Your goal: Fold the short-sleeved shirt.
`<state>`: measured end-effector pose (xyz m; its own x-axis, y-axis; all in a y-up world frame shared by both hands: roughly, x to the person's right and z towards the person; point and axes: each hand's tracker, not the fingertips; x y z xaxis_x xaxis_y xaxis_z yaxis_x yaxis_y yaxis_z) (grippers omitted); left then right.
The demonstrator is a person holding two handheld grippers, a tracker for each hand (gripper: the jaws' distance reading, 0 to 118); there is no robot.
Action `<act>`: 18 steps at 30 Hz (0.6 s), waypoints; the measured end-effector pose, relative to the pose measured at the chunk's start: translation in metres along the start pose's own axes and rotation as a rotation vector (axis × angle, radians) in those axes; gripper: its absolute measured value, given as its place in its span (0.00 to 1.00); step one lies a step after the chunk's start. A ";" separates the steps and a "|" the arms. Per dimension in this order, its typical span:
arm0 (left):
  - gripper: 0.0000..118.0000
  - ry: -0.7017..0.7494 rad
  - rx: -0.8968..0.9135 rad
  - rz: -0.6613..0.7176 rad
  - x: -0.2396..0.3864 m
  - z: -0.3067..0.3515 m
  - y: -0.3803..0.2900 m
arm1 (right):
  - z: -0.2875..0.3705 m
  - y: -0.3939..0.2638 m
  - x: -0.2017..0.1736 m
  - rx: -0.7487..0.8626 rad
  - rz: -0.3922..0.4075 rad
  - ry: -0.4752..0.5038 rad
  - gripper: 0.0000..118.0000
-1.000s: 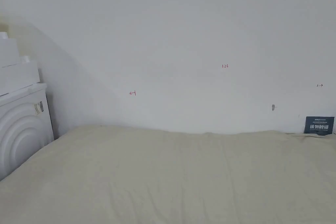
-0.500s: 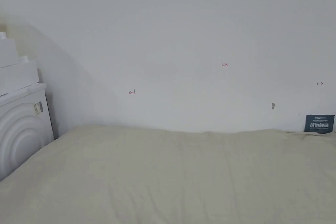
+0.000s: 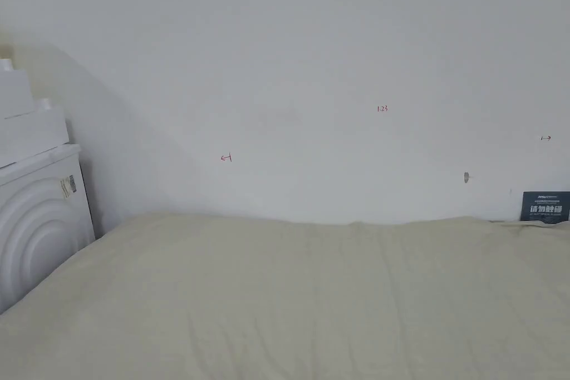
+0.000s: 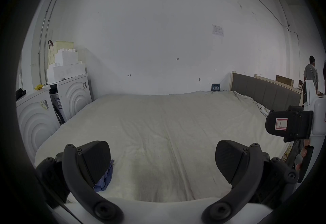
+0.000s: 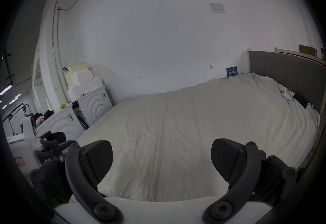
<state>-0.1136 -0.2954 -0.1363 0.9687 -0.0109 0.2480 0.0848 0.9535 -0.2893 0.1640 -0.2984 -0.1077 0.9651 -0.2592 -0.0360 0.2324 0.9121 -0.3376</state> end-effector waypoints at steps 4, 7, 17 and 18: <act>1.00 0.005 -0.002 0.002 -0.001 -0.001 0.004 | 0.003 -0.006 -0.003 0.029 0.049 -0.091 0.95; 1.00 0.019 0.002 -0.006 0.001 -0.004 0.007 | -0.002 -0.009 -0.003 0.009 0.037 -0.113 0.95; 1.00 0.031 -0.019 0.016 0.000 -0.020 0.020 | -0.023 0.009 0.004 -0.014 0.119 -0.027 0.95; 1.00 0.040 -0.016 0.010 0.000 -0.021 0.020 | -0.025 0.012 0.007 -0.028 0.097 -0.014 0.95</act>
<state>-0.1069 -0.2824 -0.1620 0.9781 -0.0138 0.2079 0.0786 0.9486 -0.3067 0.1707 -0.2966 -0.1354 0.9846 -0.1656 -0.0566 0.1347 0.9233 -0.3596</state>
